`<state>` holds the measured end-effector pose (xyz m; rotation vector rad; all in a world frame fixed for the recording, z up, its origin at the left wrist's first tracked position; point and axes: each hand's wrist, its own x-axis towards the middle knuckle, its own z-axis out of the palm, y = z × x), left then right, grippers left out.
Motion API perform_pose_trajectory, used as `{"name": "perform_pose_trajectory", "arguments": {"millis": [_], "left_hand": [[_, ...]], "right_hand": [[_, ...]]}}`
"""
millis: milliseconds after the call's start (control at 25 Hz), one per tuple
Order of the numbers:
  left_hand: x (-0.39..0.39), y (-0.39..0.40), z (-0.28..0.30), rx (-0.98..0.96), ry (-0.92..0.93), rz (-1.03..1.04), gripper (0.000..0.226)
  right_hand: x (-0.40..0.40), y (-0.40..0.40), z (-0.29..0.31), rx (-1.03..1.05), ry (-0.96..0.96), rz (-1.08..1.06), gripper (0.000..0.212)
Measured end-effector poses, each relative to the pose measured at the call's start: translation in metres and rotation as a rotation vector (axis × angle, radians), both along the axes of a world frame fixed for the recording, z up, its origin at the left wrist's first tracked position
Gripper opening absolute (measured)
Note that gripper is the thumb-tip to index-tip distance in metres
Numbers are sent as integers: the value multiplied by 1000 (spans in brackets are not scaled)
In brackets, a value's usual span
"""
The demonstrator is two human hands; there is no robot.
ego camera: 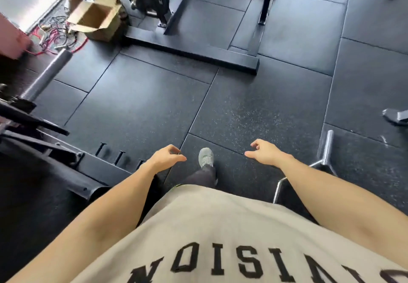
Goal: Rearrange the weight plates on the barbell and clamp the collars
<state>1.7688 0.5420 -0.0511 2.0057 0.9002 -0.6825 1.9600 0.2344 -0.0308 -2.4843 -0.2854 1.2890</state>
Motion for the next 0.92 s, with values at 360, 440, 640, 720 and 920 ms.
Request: {"name": "perform_pose_trajectory", "arguments": {"millis": [360, 440, 640, 720, 920], "left_hand": [[242, 151, -6, -40, -10, 42, 53], [286, 185, 3, -41, -19, 71, 53], [383, 267, 5, -67, -25, 167, 54], [419, 303, -2, -65, -27, 226, 55], [489, 383, -3, -72, 0, 420, 56]], "right_hand": [[248, 159, -8, -44, -15, 80, 58], [296, 198, 0, -27, -31, 107, 55], [415, 302, -3, -26, -53, 207, 55], [468, 352, -9, -26, -62, 281, 55], [595, 484, -12, -19, -83, 552, 51]]}}
